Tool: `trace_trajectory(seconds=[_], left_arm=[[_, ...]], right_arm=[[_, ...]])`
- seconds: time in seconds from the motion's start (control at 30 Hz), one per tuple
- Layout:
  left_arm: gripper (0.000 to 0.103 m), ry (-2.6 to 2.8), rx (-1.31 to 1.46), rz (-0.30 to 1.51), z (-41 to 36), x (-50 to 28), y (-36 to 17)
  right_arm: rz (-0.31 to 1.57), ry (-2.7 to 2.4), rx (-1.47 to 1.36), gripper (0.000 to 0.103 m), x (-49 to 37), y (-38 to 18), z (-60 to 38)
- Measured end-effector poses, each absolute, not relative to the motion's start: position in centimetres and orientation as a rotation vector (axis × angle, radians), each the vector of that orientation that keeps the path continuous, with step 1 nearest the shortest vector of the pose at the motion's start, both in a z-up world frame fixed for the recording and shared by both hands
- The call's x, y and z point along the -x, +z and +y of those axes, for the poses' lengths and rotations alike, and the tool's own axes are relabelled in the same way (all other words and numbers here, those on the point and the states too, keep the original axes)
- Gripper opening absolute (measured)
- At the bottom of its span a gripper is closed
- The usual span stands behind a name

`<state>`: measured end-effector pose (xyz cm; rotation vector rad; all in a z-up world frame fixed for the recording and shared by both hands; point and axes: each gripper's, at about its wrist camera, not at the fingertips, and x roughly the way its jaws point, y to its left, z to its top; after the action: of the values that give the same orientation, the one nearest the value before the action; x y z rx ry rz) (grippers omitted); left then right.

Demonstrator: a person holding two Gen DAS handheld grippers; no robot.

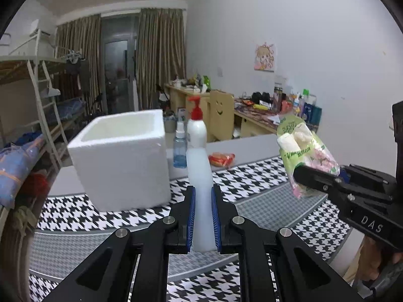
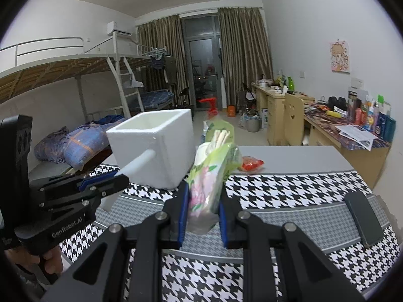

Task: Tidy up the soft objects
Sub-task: 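Carry the foam stick and tissue pack over the foam box with both grippers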

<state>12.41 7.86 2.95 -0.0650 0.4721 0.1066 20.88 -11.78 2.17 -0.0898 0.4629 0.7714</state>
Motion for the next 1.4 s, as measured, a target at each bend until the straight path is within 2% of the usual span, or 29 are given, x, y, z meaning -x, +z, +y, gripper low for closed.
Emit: trace_trajectory(seconds=[1.4], left_arm=[[0.014,0.21,0.071,0.342,14.5,-13.3,10.4]], right_arm=[[0.372,0.885,0.154,0.025,-21.8,8.1,-3.2]])
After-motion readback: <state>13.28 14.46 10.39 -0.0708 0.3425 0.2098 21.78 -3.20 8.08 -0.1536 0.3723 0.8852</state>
